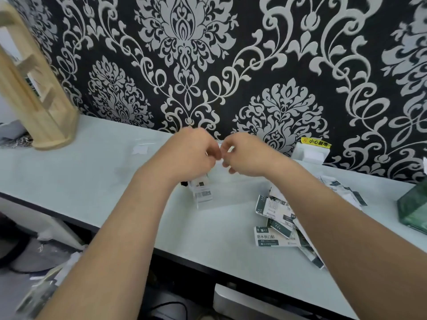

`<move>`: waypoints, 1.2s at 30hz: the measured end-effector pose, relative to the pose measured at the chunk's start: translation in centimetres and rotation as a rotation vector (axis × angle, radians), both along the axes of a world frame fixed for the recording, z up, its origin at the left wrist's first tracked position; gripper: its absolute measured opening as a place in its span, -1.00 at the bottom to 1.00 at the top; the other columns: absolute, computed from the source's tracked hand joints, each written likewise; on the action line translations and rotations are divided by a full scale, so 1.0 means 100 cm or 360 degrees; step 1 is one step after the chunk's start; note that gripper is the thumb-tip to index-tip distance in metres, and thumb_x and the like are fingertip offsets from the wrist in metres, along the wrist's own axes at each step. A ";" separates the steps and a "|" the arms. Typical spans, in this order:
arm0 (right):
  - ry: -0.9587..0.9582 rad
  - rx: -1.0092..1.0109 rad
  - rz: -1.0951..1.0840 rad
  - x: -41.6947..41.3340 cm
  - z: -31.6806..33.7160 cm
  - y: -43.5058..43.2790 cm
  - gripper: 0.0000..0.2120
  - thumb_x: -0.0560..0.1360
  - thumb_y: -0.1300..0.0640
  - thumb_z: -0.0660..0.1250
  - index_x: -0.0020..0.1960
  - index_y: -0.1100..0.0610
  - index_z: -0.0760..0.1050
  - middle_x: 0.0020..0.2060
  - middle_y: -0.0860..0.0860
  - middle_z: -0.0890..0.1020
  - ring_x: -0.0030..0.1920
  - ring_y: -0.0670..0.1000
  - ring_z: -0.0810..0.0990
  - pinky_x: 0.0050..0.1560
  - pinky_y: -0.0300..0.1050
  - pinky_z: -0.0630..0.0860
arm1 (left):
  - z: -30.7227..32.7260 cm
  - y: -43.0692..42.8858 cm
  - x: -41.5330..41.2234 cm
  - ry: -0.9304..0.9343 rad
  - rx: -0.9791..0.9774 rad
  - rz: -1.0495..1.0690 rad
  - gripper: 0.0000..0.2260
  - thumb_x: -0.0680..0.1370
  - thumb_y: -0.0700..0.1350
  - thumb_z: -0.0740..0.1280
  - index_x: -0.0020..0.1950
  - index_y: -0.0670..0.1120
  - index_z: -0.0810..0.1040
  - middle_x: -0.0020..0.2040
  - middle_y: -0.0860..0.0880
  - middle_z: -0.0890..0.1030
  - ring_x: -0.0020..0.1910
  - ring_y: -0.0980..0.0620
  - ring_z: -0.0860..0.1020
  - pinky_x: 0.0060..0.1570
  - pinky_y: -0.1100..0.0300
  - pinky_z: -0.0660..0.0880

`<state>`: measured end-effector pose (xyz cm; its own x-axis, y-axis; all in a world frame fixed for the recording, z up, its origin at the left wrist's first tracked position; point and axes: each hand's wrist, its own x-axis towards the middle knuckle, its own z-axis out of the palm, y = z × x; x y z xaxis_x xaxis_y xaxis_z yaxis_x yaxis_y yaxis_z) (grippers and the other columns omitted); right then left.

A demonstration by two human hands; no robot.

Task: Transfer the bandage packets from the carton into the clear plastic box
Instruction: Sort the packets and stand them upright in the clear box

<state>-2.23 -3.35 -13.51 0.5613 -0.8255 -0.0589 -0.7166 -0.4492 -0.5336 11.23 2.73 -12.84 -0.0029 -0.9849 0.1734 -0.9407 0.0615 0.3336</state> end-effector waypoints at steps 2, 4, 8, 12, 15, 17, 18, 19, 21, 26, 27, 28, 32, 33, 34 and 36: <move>-0.0003 -0.0161 0.0100 -0.014 0.004 0.005 -0.81 0.56 0.16 0.20 -0.15 0.05 0.55 -0.18 -0.03 0.61 -0.12 0.02 0.58 -0.11 -0.12 0.49 | 0.004 -0.008 -0.013 -0.0279 0.0368 -0.0179 -0.74 0.49 -0.20 0.26 0.04 0.02 0.69 -0.14 0.12 0.60 -0.09 0.05 0.54 -0.01 0.18 0.52; -0.0031 -0.0233 0.0115 -0.024 0.004 0.009 -0.79 0.55 0.16 0.21 -0.21 0.03 0.54 -0.31 -0.09 0.58 -0.23 -0.05 0.52 -0.19 -0.17 0.40 | -0.001 -0.017 -0.018 -0.0453 0.0650 -0.0271 -0.74 0.50 -0.20 0.26 0.08 0.03 0.66 -0.01 0.13 0.61 0.01 0.03 0.56 0.05 0.11 0.54; 0.0071 -0.0343 0.0130 -0.042 0.003 0.014 -0.74 0.55 0.08 0.22 -0.11 0.19 0.63 -0.16 0.06 0.69 -0.07 0.06 0.60 -0.02 -0.03 0.54 | -0.004 -0.033 -0.016 -0.0600 0.0957 -0.0293 -0.83 0.45 -0.10 0.38 -0.02 0.15 0.58 0.06 0.09 0.63 -0.02 0.02 0.59 -0.06 0.10 0.60; 0.0126 -0.0345 0.0174 -0.052 -0.001 0.017 -0.71 0.57 -0.01 0.21 -0.06 0.11 0.66 -0.09 0.02 0.70 0.00 0.05 0.61 0.06 0.00 0.54 | -0.011 -0.042 -0.019 -0.0689 0.1101 -0.0307 -0.76 0.32 0.10 0.54 -0.19 0.08 0.54 -0.11 0.04 0.64 -0.16 -0.01 0.62 -0.26 0.13 0.60; 0.0178 -0.0375 0.0163 -0.057 -0.005 0.016 -0.67 0.58 -0.04 0.19 -0.07 0.13 0.64 -0.09 0.05 0.70 -0.04 0.08 0.60 0.03 0.04 0.54 | -0.016 -0.044 -0.019 -0.0780 0.1129 -0.0328 -0.72 0.28 0.12 0.55 -0.26 0.06 0.48 -0.16 0.02 0.62 -0.15 -0.05 0.62 -0.24 0.10 0.60; 0.0186 -0.0408 0.0145 -0.060 -0.007 0.016 -0.66 0.58 -0.04 0.18 -0.08 0.15 0.63 -0.12 0.06 0.70 -0.08 0.09 0.60 0.00 0.03 0.54 | -0.016 -0.045 -0.019 -0.0819 0.1147 -0.0343 -0.73 0.30 0.10 0.54 -0.27 0.05 0.48 -0.18 0.02 0.61 -0.19 -0.04 0.60 -0.27 0.12 0.58; 0.0182 -0.0420 0.0136 -0.061 -0.007 0.017 -0.66 0.58 -0.04 0.18 -0.08 0.15 0.63 -0.14 0.06 0.69 -0.12 0.08 0.59 -0.02 0.02 0.54 | -0.015 -0.046 -0.018 -0.0831 0.1144 -0.0353 -0.74 0.31 0.08 0.53 -0.26 0.04 0.48 -0.18 0.02 0.61 -0.20 -0.03 0.58 -0.29 0.14 0.56; 0.0176 -0.0428 0.0131 -0.062 -0.007 0.018 -0.67 0.58 -0.02 0.18 -0.08 0.15 0.63 -0.17 0.07 0.68 -0.19 0.06 0.57 -0.05 -0.01 0.54 | -0.016 -0.047 -0.017 -0.0837 0.1133 -0.0360 -0.76 0.32 0.07 0.52 -0.26 0.05 0.48 -0.17 0.03 0.60 -0.20 -0.01 0.58 -0.29 0.14 0.56; 0.0172 -0.0457 0.0131 -0.063 -0.006 0.021 -0.70 0.58 0.01 0.19 -0.06 0.15 0.63 -0.21 0.07 0.67 -0.25 0.04 0.53 -0.11 -0.06 0.52 | -0.016 -0.048 -0.015 -0.0840 0.1098 -0.0371 -0.75 0.34 0.09 0.52 -0.26 0.07 0.46 -0.19 0.07 0.58 -0.18 0.01 0.56 -0.26 0.15 0.54; 0.0136 -0.0535 0.0122 -0.063 -0.010 0.022 -0.71 0.57 0.05 0.17 -0.08 0.17 0.62 -0.21 0.09 0.67 -0.18 0.12 0.57 -0.09 0.02 0.54 | -0.021 -0.049 -0.012 -0.0858 0.1110 -0.0428 -0.67 0.30 0.14 0.53 -0.31 0.04 0.41 -0.27 0.05 0.51 -0.23 -0.06 0.53 -0.31 0.11 0.52; 0.0134 -0.0544 0.0120 -0.062 -0.011 0.021 -0.71 0.56 0.06 0.17 -0.10 0.17 0.62 -0.23 0.09 0.67 -0.19 0.12 0.57 -0.10 0.02 0.54 | -0.022 -0.049 -0.013 -0.0873 0.1106 -0.0439 -0.67 0.29 0.15 0.52 -0.30 0.02 0.42 -0.24 0.02 0.52 -0.20 -0.08 0.56 -0.27 0.05 0.57; 0.0132 -0.0548 0.0120 -0.061 -0.012 0.021 -0.71 0.56 0.06 0.17 -0.11 0.16 0.61 -0.24 0.08 0.67 -0.21 0.11 0.57 -0.11 0.03 0.55 | -0.023 -0.049 -0.013 -0.0901 0.1103 -0.0445 -0.68 0.30 0.15 0.51 -0.28 0.02 0.43 -0.19 0.00 0.53 -0.16 -0.10 0.57 -0.23 0.00 0.60; 0.0116 -0.0525 0.0140 -0.056 -0.012 0.023 -0.74 0.55 0.08 0.17 -0.08 0.12 0.62 -0.17 0.06 0.68 -0.19 0.11 0.59 -0.09 0.03 0.55 | -0.024 -0.048 -0.013 -0.0977 0.1084 -0.0472 -0.69 0.33 0.17 0.48 -0.24 0.02 0.44 -0.08 -0.02 0.55 -0.10 -0.08 0.57 -0.22 0.04 0.58; 0.0117 -0.0523 0.0142 -0.055 -0.012 0.023 -0.74 0.55 0.08 0.17 -0.08 0.10 0.62 -0.16 0.06 0.68 -0.18 0.11 0.59 -0.09 0.03 0.55 | -0.024 -0.048 -0.012 -0.0999 0.1089 -0.0481 -0.69 0.33 0.18 0.47 -0.23 0.03 0.44 -0.07 -0.01 0.54 -0.09 -0.07 0.56 -0.21 0.04 0.56; 0.0119 -0.0521 0.0139 -0.054 -0.012 0.022 -0.75 0.55 0.09 0.16 -0.08 0.10 0.62 -0.15 0.05 0.68 -0.18 0.10 0.58 -0.08 0.03 0.55 | -0.024 -0.049 -0.013 -0.1026 0.1097 -0.0490 -0.69 0.33 0.19 0.46 -0.20 0.03 0.45 -0.06 0.00 0.54 -0.08 -0.07 0.56 -0.19 0.04 0.56; 0.0122 -0.0519 0.0127 -0.053 -0.013 0.021 -0.74 0.55 0.08 0.16 -0.08 0.10 0.61 -0.15 0.05 0.68 -0.20 0.10 0.58 -0.09 0.03 0.56 | -0.024 -0.049 -0.012 -0.1066 0.1114 -0.0507 -0.68 0.32 0.22 0.45 -0.15 0.05 0.47 -0.04 0.01 0.53 -0.06 -0.06 0.56 -0.17 0.03 0.58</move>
<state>-7.55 -1.21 -14.77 0.6289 -0.7616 0.1562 -0.7050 -0.6433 -0.2984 9.99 -2.22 -15.22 -0.1674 -0.8011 -0.5746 -0.9213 0.3346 -0.1980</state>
